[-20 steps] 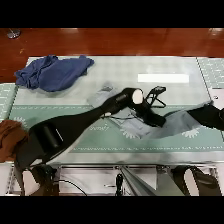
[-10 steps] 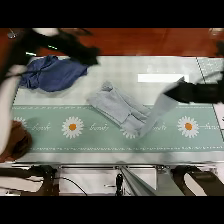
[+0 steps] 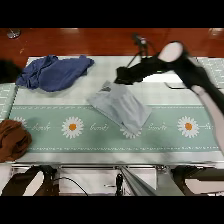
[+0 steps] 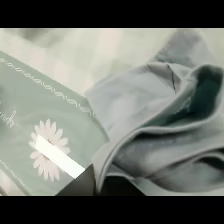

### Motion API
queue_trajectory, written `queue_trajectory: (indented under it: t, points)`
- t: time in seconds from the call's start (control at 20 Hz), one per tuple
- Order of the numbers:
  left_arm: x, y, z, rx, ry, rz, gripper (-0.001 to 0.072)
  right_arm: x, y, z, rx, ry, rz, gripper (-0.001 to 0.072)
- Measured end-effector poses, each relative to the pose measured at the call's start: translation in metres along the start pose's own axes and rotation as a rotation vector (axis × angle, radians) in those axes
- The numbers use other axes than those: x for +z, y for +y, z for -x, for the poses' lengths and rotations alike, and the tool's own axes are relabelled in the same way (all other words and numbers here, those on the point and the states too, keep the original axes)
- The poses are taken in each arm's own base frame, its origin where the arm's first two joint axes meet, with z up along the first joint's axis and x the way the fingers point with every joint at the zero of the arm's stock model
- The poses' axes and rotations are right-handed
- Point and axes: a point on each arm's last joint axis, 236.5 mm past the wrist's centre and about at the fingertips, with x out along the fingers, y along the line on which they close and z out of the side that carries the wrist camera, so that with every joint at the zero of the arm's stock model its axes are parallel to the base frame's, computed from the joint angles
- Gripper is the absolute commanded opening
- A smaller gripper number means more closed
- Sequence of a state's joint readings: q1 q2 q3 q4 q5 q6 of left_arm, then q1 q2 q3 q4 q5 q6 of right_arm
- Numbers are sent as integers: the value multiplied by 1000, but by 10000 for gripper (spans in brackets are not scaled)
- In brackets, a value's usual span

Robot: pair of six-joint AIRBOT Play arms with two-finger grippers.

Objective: Fold the shirts.

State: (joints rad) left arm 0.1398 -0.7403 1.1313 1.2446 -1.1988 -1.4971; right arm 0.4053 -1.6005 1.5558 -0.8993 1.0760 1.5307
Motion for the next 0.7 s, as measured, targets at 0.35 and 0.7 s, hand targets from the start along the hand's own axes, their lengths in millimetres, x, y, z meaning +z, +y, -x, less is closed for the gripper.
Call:
queue_trajectory:
  t: [0.35, 0.7]
  points:
    - [-71, 3, -25, -43, 64, 98, 17, 6, 0, -80, 78, 76, -101, 623]
    - [-80, 1, -44, -80, 93, 120, 17, -6, -70, 70, -209, 63, -57, 620]
